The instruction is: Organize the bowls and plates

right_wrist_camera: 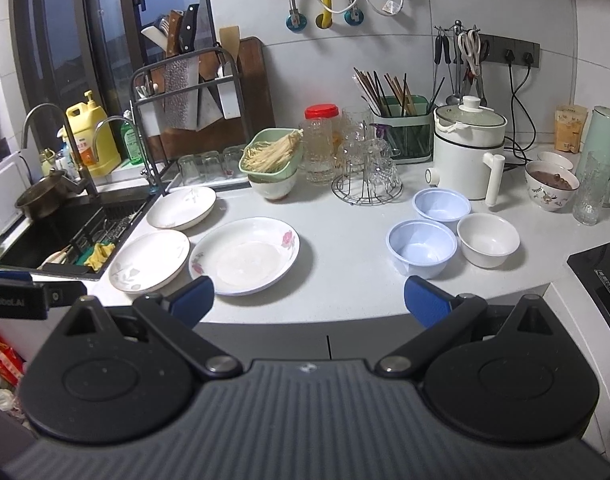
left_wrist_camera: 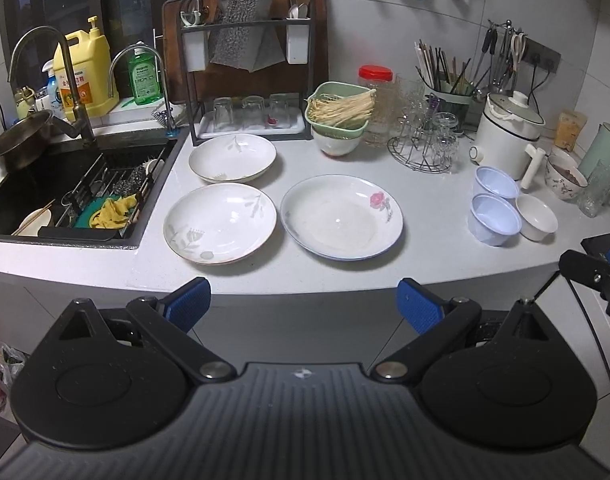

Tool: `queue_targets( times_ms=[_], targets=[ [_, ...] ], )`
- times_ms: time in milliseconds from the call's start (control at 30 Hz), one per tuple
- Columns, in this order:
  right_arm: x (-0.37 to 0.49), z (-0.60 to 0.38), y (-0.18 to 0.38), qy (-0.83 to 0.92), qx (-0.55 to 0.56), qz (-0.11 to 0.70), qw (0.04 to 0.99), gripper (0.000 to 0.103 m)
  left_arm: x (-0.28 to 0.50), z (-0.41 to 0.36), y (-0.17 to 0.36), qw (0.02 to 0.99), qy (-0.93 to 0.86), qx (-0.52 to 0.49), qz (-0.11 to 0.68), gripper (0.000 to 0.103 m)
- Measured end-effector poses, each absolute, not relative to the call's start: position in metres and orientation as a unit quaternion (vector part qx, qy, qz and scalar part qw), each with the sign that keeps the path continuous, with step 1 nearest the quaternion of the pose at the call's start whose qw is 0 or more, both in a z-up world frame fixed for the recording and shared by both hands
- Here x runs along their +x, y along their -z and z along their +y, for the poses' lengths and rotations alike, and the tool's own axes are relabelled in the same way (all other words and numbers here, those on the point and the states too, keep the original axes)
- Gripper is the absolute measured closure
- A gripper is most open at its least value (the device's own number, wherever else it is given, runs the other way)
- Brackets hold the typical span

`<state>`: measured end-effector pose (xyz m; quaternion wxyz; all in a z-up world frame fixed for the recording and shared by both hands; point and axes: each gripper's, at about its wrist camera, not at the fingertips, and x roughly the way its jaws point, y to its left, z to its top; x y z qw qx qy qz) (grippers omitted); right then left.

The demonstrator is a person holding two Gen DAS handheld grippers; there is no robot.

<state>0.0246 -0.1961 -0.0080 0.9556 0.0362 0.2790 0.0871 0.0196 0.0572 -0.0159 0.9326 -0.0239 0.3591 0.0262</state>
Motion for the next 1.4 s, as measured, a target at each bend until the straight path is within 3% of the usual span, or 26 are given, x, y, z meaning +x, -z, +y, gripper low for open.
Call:
queue_targets(
  times_ms=[1400],
  targets=[
    [0.014, -0.234, 0.023, -0.121, 0.03, 0.275, 0.953, 0.0, -0.008, 0.007, 0.024, 0.933, -0.057, -0.03, 0.355, 0.002]
  ],
)
